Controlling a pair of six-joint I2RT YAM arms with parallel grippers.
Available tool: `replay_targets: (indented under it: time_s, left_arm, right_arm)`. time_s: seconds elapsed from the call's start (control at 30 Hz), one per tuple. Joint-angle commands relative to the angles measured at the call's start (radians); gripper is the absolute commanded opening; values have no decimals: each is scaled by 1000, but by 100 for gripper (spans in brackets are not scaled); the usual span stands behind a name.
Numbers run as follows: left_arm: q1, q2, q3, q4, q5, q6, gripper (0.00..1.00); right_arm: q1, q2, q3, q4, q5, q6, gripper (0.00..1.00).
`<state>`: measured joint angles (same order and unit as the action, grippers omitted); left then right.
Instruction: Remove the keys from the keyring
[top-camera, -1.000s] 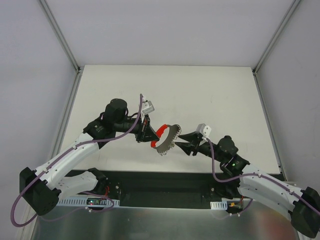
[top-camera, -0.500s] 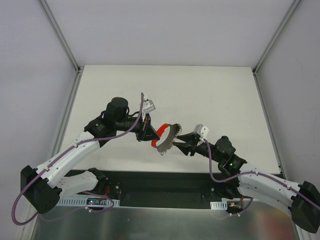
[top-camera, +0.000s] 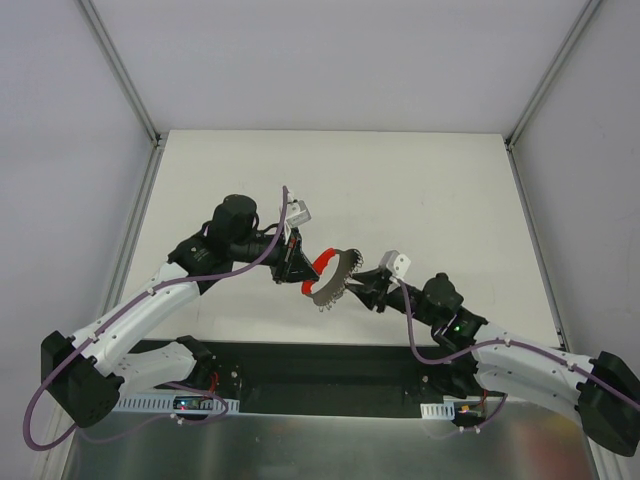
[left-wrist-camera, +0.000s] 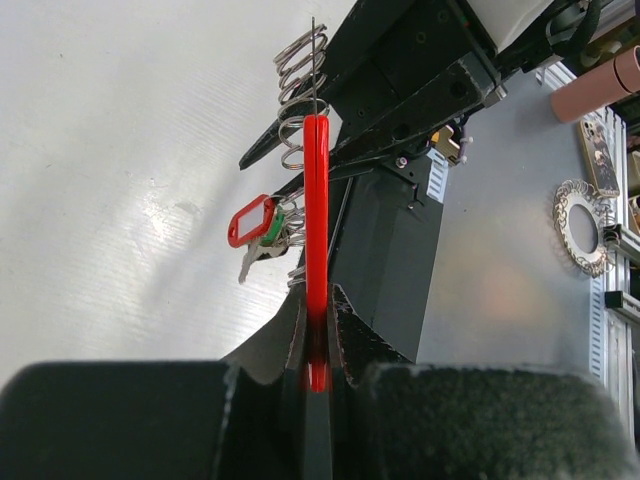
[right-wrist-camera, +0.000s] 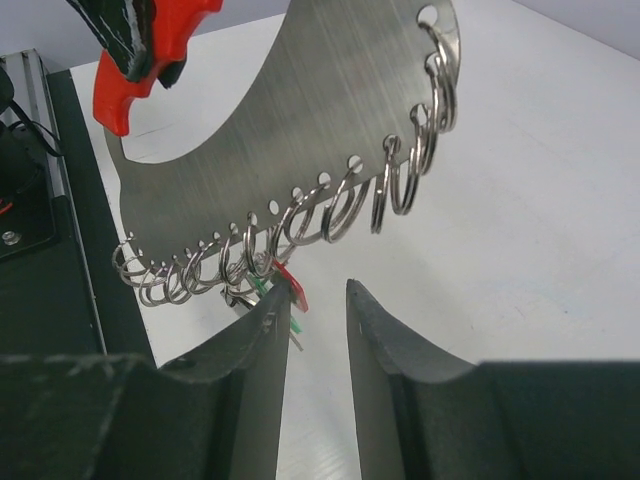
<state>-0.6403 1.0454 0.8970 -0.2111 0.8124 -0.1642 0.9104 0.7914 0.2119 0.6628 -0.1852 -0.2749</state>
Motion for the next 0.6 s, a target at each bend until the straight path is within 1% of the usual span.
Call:
replay_targets:
  time_s: [0.0, 0.43, 0.57]
  left_arm:
    - [2, -10, 62, 16, 44, 26, 0]
    - [2, 1, 79, 3, 54, 32, 0]
    - [2, 4, 83, -1, 65, 31, 0]
  right_arm:
    - [19, 20, -17, 80, 33, -20, 32]
    - [42, 37, -23, 139, 21, -20, 36]
    - [48, 42, -25, 150, 49, -29, 38]
